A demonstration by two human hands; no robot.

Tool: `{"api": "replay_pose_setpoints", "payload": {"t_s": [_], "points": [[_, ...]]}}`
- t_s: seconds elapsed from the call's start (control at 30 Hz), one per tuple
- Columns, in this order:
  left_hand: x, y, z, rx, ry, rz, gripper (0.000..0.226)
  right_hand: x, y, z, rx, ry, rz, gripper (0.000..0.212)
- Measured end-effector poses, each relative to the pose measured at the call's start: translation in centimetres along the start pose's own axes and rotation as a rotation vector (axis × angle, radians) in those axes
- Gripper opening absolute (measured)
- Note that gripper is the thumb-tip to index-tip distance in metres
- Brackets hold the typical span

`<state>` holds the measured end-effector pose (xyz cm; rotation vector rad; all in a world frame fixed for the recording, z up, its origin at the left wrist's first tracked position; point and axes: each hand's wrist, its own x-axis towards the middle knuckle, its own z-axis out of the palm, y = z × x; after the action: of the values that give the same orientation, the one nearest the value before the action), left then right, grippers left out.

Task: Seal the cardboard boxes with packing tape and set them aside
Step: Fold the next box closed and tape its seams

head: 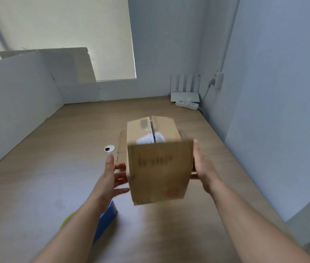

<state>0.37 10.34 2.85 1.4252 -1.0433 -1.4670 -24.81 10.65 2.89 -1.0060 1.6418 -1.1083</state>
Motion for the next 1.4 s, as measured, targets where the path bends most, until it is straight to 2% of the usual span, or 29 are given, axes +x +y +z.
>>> {"api": "replay_pose_setpoints", "payload": {"t_s": [0.07, 0.13, 0.3, 0.37, 0.4, 0.47, 0.53, 0.6, 0.67, 0.73, 0.87, 0.93, 1.1, 1.17, 1.23, 1.27, 1.33, 1.37, 1.4], "points": [[-0.4, -0.9, 0.1, 0.067, -0.046, -0.063, 0.074, -0.6, 1.2, 0.6, -0.113, -0.028, 0.033, 0.087], [-0.6, -1.3, 0.4, 0.125, -0.09, -0.079, 0.067, -1.1, 1.7, 1.1, -0.169, -0.052, 0.032, 0.077], [-0.4, -1.1, 1.4, 0.329, -0.106, -0.039, 0.045, -1.3, 1.4, 1.8, -0.384, -0.097, 0.0, 0.065], [-0.2, -1.3, 1.7, 0.421, -0.125, -0.007, 0.045, -1.3, 1.2, 2.0, -0.414, -0.143, 0.025, 0.076], [-0.1, -1.3, 1.6, 0.472, -0.162, 0.0, 0.057, -1.5, 1.1, 2.0, -0.428, -0.154, 0.023, 0.081], [0.4, -1.6, 1.6, 0.621, -0.252, 0.006, 0.096, -1.7, 1.2, 2.0, -0.49, -0.172, -0.028, 0.082], [0.4, -1.9, 1.9, 0.823, -0.269, -0.004, 0.132, -1.9, 1.3, 2.0, -0.57, -0.208, -0.059, 0.086], [-0.2, -2.4, 2.4, 1.024, -0.256, -0.012, 0.152, -2.3, 1.5, 2.6, -0.656, -0.221, -0.031, 0.105], [-1.1, -3.1, 2.6, 1.12, -0.232, 0.034, 0.159, -2.9, 1.6, 3.4, -0.75, -0.2, 0.009, 0.12], [-1.6, -3.6, 2.5, 1.131, -0.171, 0.07, 0.155, -3.5, 1.5, 4.1, -0.837, -0.149, 0.018, 0.12], [-1.8, -4.3, 2.1, 1.096, -0.047, 0.151, 0.14, -4.3, 1.2, 4.9, -0.909, 0.0, -0.018, 0.082], [-1.9, -4.5, 2.0, 1.079, -0.033, 0.184, 0.134, -4.8, 1.1, 5.4, -0.94, 0.037, -0.043, 0.07], [-2.1, -4.6, 1.2, 1.099, -0.02, 0.216, 0.134, -5.9, 0.3, 5.7, -1.013, 0.002, -0.047, 0.086], [-2.0, -4.7, 1.1, 1.078, 0.006, 0.234, 0.127, -6.2, -0.1, 5.7, -1.013, 0.033, -0.068, 0.071], [-2.2, -4.3, 1.1, 1.035, 0.024, 0.283, 0.109, -6.9, -0.6, 5.4, -0.906, 0.094, -0.118, 0.045], [-2.4, -4.1, 0.9, 0.999, 0.028, 0.298, 0.097, -7.1, -0.8, 5.0, -0.801, 0.128, -0.126, 0.042], [-2.6, -3.6, 0.4, 0.91, 0.063, 0.345, 0.07, -7.2, -1.1, 3.8, -0.549, 0.243, -0.119, 0.052], [-2.8, -3.4, 0.1, 0.85, 0.092, 0.396, 0.064, -7.0, -1.0, 3.1, -0.42, 0.302, -0.111, 0.048], [-2.9, -3.0, -0.3, 0.786, 0.129, 0.424, 0.068, -6.7, -0.8, 2.3, -0.298, 0.345, -0.087, 0.038]]}}
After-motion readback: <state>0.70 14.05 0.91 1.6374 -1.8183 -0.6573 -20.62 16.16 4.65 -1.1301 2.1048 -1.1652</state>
